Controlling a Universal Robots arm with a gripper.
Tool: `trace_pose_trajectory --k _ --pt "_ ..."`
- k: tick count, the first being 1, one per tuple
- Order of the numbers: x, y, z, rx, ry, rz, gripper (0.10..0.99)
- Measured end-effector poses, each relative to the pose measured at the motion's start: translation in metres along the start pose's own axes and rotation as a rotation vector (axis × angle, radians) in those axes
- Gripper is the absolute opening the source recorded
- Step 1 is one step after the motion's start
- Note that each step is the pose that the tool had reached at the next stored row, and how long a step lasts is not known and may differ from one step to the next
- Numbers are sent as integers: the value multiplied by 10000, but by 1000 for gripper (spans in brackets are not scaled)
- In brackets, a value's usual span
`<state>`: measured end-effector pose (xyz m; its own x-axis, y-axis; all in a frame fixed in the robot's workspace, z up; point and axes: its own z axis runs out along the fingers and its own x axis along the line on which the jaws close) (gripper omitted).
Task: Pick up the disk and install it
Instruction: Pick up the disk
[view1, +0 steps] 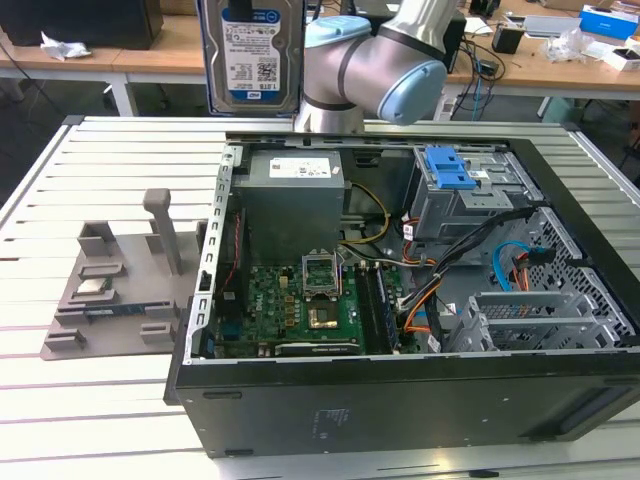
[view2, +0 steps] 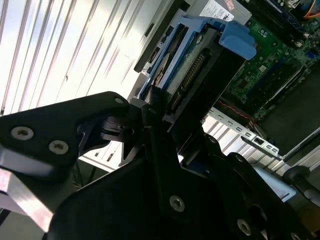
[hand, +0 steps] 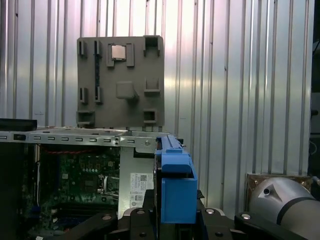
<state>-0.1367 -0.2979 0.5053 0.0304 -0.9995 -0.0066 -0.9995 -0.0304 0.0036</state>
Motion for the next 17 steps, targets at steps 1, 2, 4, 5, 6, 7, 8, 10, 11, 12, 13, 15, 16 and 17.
trace_pose_trajectory --k 1,2,4,5,6,7,8,10,11,12,13,15,16,17 --pt "1 -28 0 1 -1 -1 365" --pt "2 -47 0 0 -1 -1 365" --pt "3 -84 0 1 -1 -1 365" --pt "3 -101 0 1 -1 0 365" --pt "4 -124 0 0 -1 0 365" --pt "4 -140 0 0 0 0 365" --pt "5 -162 0 1 -1 -1 365" --pt "7 -207 0 1 -1 -1 365" --pt "7 -226 -1 1 -1 -1 365" --pt "8 -254 -1 1 -1 0 365" --pt "8 -271 -1 0 -1 0 365" --pt "10 -321 -1 1 -1 -1 365" --pt "11 -338 -1 0 0 -2 365" --pt "11 -361 -1 0 -1 0 365"
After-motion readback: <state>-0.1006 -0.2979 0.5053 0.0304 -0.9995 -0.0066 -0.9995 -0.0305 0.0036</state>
